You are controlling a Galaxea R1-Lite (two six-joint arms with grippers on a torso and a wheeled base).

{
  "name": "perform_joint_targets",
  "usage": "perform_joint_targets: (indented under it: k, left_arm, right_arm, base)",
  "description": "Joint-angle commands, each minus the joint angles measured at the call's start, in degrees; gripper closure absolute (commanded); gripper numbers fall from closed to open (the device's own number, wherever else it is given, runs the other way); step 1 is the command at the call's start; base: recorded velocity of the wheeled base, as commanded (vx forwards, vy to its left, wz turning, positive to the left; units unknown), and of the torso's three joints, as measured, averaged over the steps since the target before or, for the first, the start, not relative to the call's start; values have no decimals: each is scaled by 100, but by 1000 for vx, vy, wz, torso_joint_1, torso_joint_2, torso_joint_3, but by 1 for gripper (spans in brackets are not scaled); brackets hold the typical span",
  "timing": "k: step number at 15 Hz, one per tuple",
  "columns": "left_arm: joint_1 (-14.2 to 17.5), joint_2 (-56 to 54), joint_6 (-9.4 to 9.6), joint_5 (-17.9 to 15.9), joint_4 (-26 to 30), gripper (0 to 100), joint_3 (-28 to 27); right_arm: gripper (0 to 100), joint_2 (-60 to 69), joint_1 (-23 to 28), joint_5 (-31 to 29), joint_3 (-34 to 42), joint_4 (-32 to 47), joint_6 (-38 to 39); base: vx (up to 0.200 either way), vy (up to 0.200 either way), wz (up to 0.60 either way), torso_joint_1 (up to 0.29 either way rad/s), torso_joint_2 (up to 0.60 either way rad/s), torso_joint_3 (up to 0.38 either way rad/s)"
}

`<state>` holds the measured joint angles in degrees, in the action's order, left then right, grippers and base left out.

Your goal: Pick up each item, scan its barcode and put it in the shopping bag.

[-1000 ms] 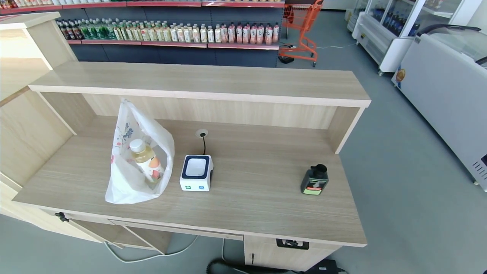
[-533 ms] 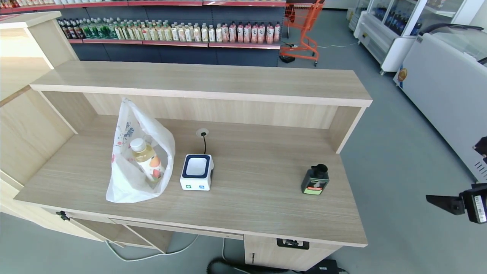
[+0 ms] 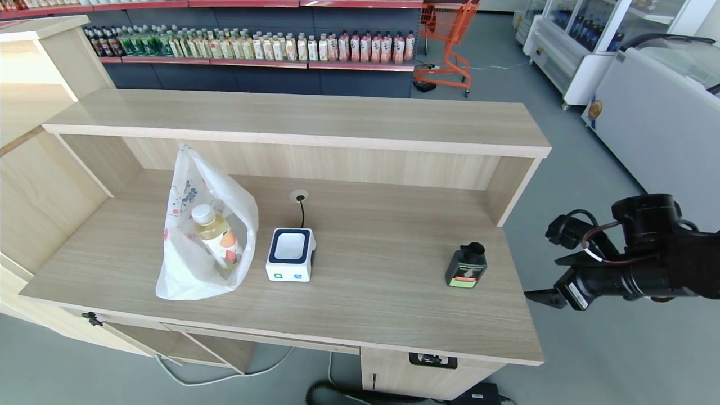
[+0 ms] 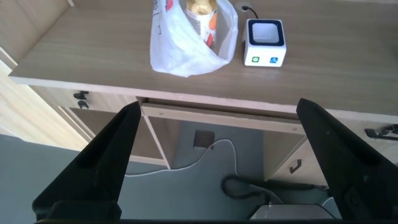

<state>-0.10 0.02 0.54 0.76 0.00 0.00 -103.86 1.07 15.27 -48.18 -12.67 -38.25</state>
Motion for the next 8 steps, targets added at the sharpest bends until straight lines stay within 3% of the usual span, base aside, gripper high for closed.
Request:
perform_joint_targets:
  k: [1, 4, 8]
  left_arm:
    - [1, -2, -1, 4, 0, 0, 0]
    - [1, -2, -1, 4, 0, 0, 0]
    - [1, -2, -1, 4, 0, 0, 0]
  right_arm:
    - [0, -705, -336, 142, -350, -34, -15]
    - [0, -1250, -670, 380, -781, -588, -7]
    - [0, -1769, -846, 441, -1308, -676, 11]
  base:
    - [0, 0, 0, 0, 0, 0]
    - [0, 0, 0, 0, 0, 0]
    - [0, 0, 0, 0, 0, 0]
